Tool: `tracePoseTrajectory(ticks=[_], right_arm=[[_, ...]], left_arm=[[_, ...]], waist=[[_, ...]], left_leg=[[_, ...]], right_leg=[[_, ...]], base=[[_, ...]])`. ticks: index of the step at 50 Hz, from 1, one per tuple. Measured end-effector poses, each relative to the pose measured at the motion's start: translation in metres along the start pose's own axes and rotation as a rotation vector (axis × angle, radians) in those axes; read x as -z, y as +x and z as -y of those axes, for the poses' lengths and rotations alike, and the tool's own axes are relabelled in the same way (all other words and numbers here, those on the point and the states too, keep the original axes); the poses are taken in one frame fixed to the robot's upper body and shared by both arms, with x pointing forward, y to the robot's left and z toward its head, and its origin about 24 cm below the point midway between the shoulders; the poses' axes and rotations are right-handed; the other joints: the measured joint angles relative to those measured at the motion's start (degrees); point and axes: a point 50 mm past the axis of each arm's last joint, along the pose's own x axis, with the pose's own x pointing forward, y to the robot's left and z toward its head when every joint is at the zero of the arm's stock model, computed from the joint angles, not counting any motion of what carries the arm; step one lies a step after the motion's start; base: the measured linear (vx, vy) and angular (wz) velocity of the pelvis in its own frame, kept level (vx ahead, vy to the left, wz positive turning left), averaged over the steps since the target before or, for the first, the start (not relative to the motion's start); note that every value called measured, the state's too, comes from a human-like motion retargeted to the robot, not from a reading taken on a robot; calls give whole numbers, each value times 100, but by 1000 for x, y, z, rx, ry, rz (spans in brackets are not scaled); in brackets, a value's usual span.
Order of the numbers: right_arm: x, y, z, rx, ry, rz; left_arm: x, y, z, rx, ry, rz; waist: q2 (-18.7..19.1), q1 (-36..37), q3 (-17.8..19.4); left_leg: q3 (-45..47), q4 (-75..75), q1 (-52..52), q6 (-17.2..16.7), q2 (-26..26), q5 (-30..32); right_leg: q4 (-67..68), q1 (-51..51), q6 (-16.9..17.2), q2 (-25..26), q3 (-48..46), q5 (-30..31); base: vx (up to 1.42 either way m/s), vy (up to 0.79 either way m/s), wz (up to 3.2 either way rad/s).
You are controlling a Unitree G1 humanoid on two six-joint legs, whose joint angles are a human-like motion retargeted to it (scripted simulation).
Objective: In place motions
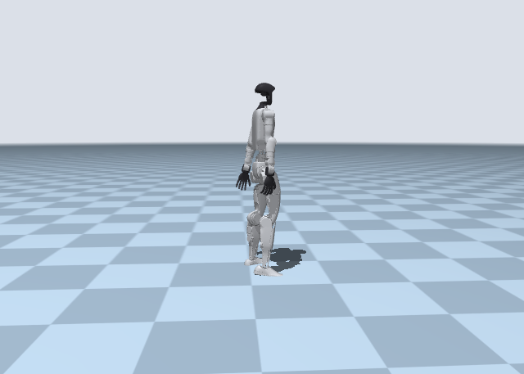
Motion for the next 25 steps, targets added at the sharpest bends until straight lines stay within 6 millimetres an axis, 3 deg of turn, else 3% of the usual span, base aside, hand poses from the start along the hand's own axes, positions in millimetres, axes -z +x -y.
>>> tracePoseTrajectory(ticks=[10,18,25], right_arm=[[-9,0,-1,7,-63,19],[-24,-2,8,42,-59,32],[-37,-5,19,80,-48,72]], left_arm=[[12,-1,-1,16,95,-68],[-5,-1,13,76,140,-7],[-22,-1,16,94,151,51]], waist=[[215,-843,-188],[746,-1954,-349],[1120,-2716,-151]], left_leg=[[1108,-85,369,-127,384,-369],[2273,51,509,-295,705,-773],[3420,346,821,-464,897,-1021]], right_leg=[[123,-619,-63,433,1266,9],[110,-1246,-101,848,2147,160],[64,-1600,-127,1150,2735,416]], base=[[-10,-26,-125],[-21,-14,-166],[-17,4,-193]])
